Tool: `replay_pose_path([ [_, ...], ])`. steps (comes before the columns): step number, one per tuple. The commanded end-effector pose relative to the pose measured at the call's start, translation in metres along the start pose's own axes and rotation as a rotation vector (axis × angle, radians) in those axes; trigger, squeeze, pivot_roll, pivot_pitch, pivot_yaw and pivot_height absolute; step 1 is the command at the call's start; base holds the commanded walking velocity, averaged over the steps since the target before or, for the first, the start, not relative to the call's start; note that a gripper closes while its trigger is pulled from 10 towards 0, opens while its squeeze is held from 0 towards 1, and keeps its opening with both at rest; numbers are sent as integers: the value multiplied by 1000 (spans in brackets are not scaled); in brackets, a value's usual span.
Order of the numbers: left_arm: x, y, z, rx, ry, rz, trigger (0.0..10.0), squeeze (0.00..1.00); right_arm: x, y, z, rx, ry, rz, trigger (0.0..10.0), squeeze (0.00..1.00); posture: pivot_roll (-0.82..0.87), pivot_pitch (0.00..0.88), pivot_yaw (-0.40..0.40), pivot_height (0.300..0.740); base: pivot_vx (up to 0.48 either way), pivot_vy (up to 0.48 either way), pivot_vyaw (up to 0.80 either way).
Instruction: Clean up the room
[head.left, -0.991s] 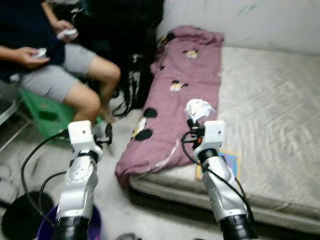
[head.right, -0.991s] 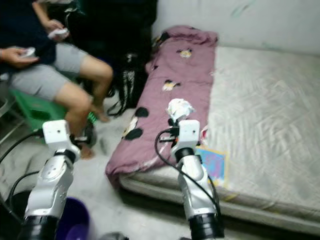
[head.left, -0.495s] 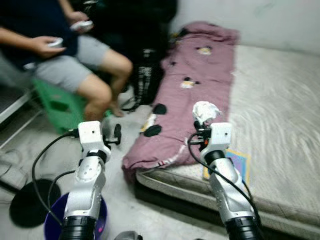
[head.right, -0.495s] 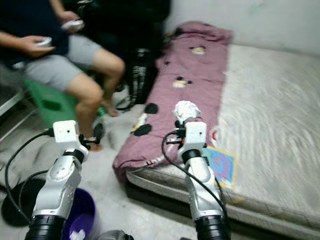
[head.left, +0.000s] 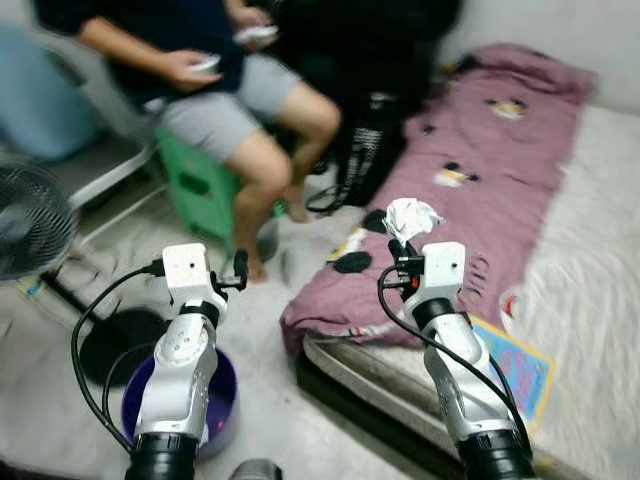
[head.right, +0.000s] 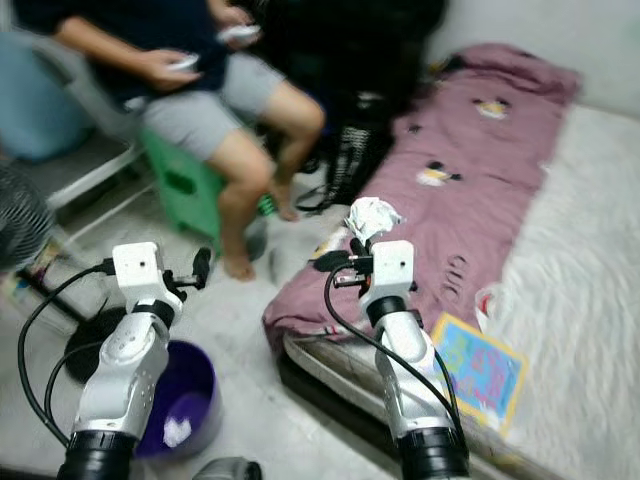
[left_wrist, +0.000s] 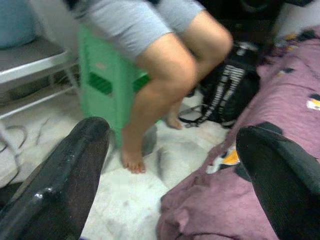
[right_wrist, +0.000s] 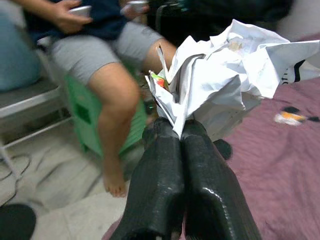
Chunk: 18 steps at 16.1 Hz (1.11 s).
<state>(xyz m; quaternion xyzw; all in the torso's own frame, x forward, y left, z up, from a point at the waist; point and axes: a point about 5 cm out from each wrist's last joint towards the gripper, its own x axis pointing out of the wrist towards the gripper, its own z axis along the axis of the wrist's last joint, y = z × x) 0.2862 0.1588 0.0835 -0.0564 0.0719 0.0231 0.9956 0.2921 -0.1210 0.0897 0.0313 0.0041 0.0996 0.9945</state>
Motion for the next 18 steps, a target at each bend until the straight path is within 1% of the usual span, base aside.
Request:
replay_pose_path([
  [1, -4, 13, -3, 4, 1, 62, 10000, 0, 6, 9, 2, 4, -6, 34, 10000, 0, 48, 0, 0, 740, 0, 0, 712],
  [2, -7, 16, -3, -2, -3, 84, 10000, 0, 10, 11, 3, -1, -8, 52, 10000, 0, 67, 0, -21, 740, 0, 0, 400],
  [3, -8, 17, -4, -1, -4, 89, 10000, 0, 12, 12, 4, -2, -8, 57, 10000, 0, 77, 0, -31, 740, 0, 0, 0],
  [5, -11, 22, -5, -9, -10, 120, 10000, 0, 18, 18, 4, -9, -6, 94, 10000, 0, 94, 0, -49, 740, 0, 0, 0],
  [9, -8, 21, -2, -17, -24, 137, 10000, 0, 25, 21, 6, -20, -12, 115, 10000, 0, 87, 0, -52, 740, 0, 0, 0],
  [12, -4, 16, -3, -10, -15, 108, 10000, 0, 19, 17, 2, -48, -9, 106, 10000, 0, 65, 0, -29, 740, 0, 0, 646],
  [18, -2, 7, -3, -22, 1, 62, 10000, 0, 11, 11, -1, -43, -9, 79, 10000, 0, 24, 0, -1, 740, 0, 0, 763],
])
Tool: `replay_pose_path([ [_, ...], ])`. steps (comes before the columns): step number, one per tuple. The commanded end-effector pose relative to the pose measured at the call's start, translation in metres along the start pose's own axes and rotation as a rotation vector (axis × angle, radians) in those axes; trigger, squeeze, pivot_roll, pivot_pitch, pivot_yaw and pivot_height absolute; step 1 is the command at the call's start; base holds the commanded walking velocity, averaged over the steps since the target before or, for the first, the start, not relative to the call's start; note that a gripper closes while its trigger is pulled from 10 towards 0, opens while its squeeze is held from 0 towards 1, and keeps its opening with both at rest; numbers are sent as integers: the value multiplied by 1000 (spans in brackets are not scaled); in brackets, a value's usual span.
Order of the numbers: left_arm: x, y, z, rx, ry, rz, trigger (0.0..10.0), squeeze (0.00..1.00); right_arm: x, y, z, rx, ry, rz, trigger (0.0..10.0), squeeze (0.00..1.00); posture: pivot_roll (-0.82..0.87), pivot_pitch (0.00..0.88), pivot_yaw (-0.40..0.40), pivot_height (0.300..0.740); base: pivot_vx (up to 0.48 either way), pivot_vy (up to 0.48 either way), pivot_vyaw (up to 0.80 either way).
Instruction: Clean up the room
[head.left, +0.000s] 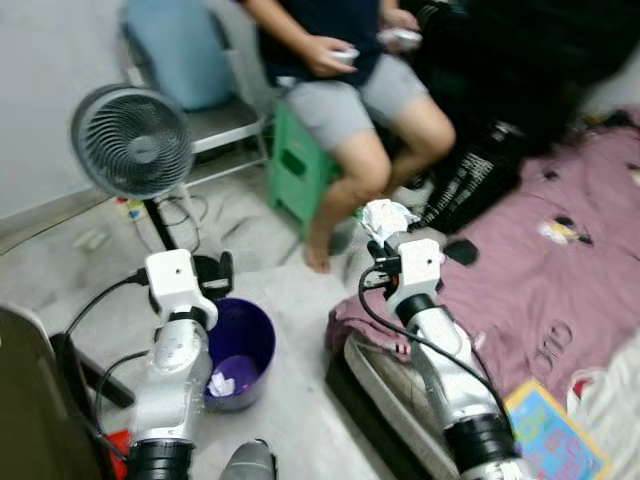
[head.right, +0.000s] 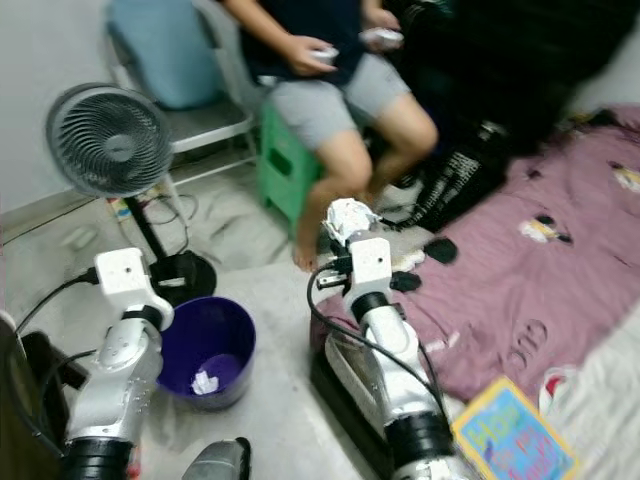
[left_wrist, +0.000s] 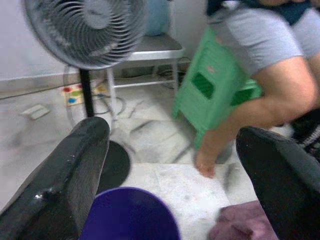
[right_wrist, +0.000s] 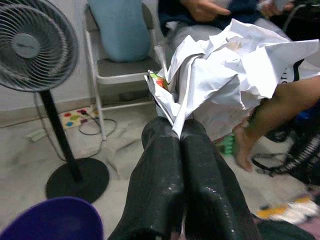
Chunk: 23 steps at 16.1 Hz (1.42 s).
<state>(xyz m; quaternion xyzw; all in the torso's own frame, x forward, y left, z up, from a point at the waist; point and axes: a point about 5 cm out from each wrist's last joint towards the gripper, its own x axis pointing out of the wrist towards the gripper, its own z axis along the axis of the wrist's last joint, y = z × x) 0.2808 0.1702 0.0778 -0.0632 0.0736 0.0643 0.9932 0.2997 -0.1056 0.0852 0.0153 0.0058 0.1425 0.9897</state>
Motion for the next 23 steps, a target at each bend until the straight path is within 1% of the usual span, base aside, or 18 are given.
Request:
replay_pose_path([
  [1, 1, -7, 2, -3, 3, -25, 10000, 0, -2, -2, 4, -12, -19, -9, 10000, 0, 21, 0, 1, 740, 0, 0, 763],
  [7, -1, -10, 2, 3, 8, -58, 10000, 0, -9, 0, 2, -1, -17, -21, 10000, 0, 12, 0, 17, 740, 0, 0, 763],
  [13, -3, -8, 2, 17, 15, -65, 10000, 0, -12, 2, 2, 12, -15, -25, 10000, 0, 16, 0, 23, 740, 0, 0, 763],
  [20, -4, -10, 3, 5, 15, -78, 10000, 0, -13, 2, 3, 16, -10, -27, 10000, 0, 15, 0, 18, 740, 0, 0, 750],
  [23, -4, -11, 4, -8, 4, -94, 10000, 0, -13, 1, 4, 20, -10, -31, 10000, 0, 12, 0, 19, 740, 0, 0, 0],
])
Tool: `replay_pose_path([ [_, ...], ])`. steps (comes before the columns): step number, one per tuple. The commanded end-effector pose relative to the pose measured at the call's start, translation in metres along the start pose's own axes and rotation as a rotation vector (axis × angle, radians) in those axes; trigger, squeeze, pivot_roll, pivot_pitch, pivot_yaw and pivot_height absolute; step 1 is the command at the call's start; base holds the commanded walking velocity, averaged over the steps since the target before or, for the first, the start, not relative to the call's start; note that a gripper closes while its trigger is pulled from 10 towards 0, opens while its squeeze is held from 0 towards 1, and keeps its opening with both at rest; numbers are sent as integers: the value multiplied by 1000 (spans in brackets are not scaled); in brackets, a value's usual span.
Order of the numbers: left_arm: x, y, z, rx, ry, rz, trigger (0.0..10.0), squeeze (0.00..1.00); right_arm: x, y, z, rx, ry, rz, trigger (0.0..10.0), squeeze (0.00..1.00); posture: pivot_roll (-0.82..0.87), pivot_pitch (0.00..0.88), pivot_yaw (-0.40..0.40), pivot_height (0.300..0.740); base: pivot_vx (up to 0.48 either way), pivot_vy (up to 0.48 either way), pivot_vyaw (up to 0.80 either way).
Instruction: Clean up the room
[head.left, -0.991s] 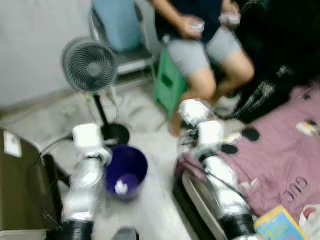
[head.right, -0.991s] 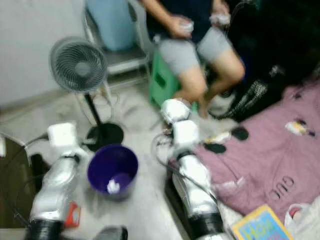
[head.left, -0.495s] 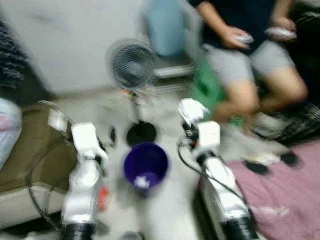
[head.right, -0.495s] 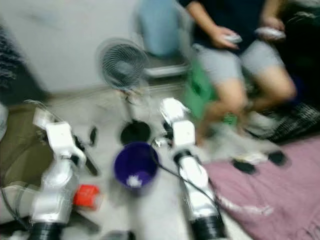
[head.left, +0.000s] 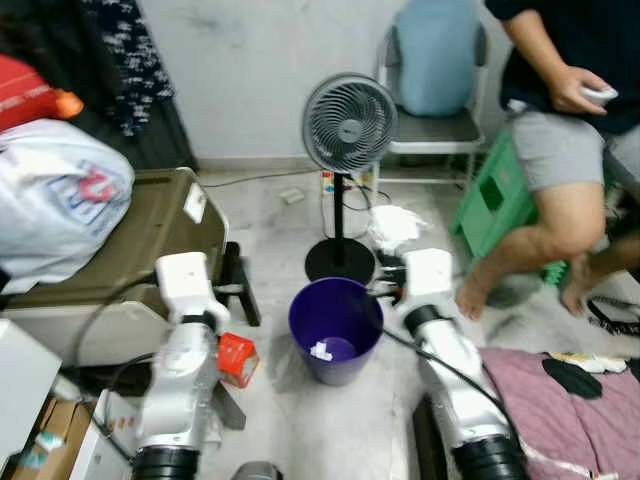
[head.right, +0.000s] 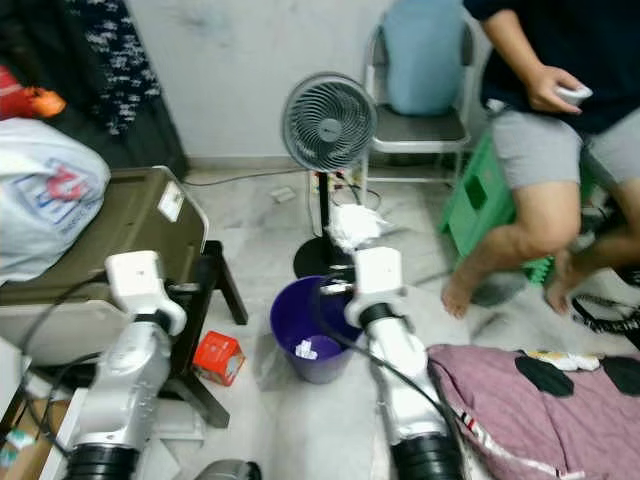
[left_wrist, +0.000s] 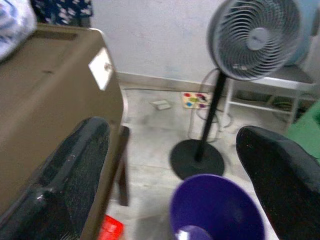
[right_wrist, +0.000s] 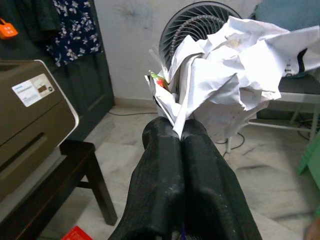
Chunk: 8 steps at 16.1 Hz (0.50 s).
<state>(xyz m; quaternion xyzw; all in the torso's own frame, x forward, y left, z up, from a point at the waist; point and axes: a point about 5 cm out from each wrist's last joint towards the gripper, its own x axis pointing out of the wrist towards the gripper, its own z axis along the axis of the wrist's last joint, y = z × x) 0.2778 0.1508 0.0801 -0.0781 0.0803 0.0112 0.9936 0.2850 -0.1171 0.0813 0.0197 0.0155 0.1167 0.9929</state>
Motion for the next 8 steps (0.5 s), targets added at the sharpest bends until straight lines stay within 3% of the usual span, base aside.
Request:
replay_pose_path([
  [1, 1, 7, 6, 13, -18, 12, 10000, 0, 4, 8, 8, 7, -27, 22, 10000, 0, 13, 0, 19, 740, 0, 0, 0],
  [2, 1, 7, 6, 12, -17, 11, 10000, 0, 4, 8, 8, 6, -28, 23, 10000, 0, 13, 0, 19, 740, 0, 0, 0],
  [6, 1, 7, 7, 8, -18, 9, 10000, 0, 5, 8, 9, 4, -28, 20, 10000, 0, 14, 0, 17, 740, 0, 0, 747],
  [8, 1, 6, 7, 4, -22, 3, 10000, 0, 5, 7, 8, 5, -24, 19, 10000, 0, 16, 0, 14, 740, 0, 0, 0],
])
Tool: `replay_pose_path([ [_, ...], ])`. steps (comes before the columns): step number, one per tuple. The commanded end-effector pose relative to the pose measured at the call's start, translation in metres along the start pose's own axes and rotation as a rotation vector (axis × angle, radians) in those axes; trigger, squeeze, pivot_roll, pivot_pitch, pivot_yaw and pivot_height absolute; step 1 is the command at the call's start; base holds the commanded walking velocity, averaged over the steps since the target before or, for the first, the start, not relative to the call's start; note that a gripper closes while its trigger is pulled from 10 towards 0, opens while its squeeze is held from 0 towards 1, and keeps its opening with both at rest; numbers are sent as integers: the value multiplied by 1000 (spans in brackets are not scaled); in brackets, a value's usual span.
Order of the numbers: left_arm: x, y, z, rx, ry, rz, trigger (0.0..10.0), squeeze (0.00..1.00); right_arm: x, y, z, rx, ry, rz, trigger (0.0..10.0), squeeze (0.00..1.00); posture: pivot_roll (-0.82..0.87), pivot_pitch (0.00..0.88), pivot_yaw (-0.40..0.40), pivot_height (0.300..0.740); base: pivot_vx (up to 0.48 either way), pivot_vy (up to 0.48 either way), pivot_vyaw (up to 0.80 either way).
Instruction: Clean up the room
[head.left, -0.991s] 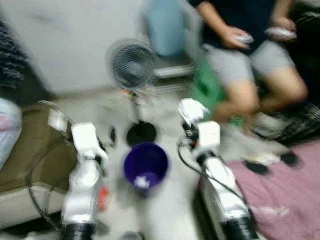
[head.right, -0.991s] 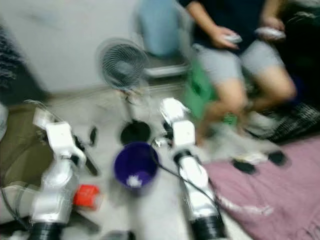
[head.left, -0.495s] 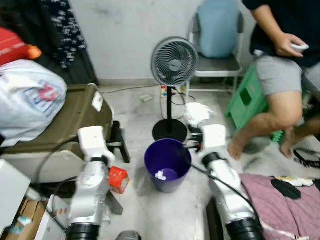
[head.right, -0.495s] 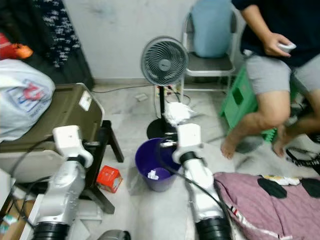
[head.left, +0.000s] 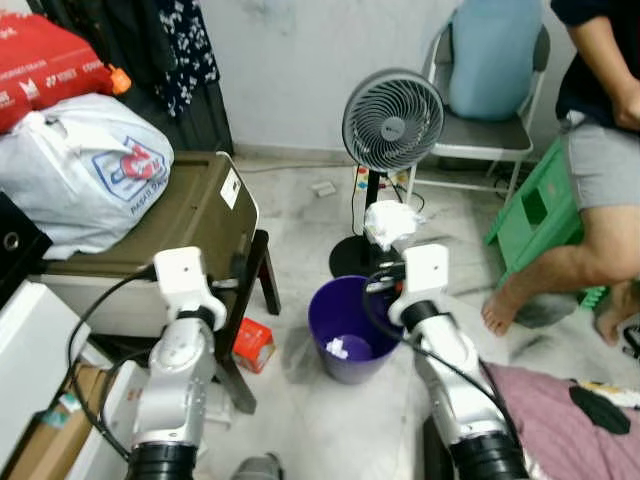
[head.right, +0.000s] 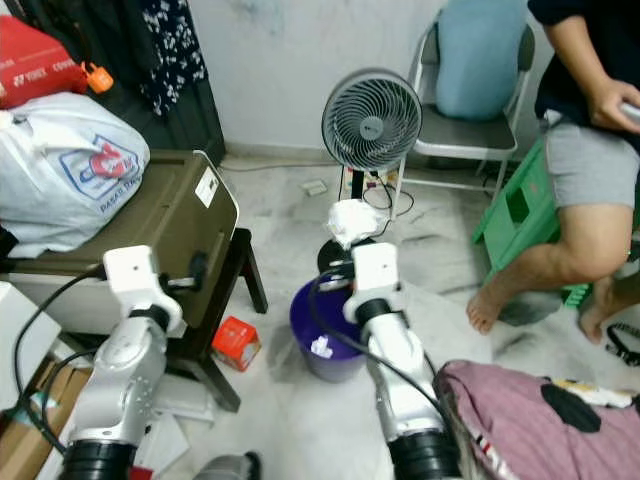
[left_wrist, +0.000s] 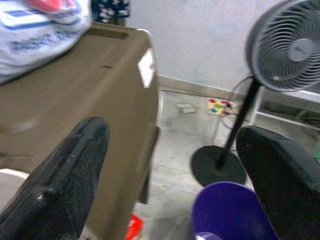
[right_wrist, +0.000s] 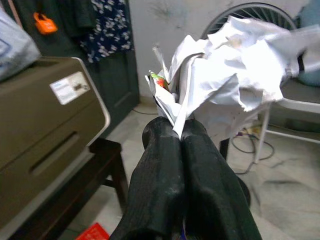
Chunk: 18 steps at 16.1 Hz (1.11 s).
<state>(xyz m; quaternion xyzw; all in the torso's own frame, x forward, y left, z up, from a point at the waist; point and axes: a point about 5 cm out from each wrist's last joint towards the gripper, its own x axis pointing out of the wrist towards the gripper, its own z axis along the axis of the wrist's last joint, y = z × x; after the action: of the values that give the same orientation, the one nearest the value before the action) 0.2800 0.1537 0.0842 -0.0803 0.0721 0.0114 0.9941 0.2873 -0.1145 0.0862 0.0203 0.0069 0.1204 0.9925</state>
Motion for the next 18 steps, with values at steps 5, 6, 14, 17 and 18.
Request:
replay_pose_path([
  [5, -1, 3, 3, 3, -14, -11, 10000, 0, 2, 4, 3, 2, -4, 13, 10000, 0, 16, 0, 13, 740, 0, 0, 0],
  [6, -1, 3, 3, 3, -15, -13, 10000, 0, 2, 4, 3, 2, -4, 12, 10000, 0, 15, 0, 13, 740, 0, 0, 0],
  [14, -1, 3, 3, 0, -15, -18, 10000, 0, 3, 5, 3, 2, -5, 14, 10000, 0, 18, 0, 14, 740, 220, 0, 0],
  [17, 0, 3, 4, 0, -14, -19, 10000, 0, 3, 5, 3, 6, -4, 9, 10000, 0, 17, 0, 15, 740, 262, 0, 0],
  [18, 0, 3, 4, 0, -14, -19, 10000, 0, 3, 5, 3, 7, -4, 9, 10000, 0, 17, 0, 17, 740, 262, 0, 0],
])
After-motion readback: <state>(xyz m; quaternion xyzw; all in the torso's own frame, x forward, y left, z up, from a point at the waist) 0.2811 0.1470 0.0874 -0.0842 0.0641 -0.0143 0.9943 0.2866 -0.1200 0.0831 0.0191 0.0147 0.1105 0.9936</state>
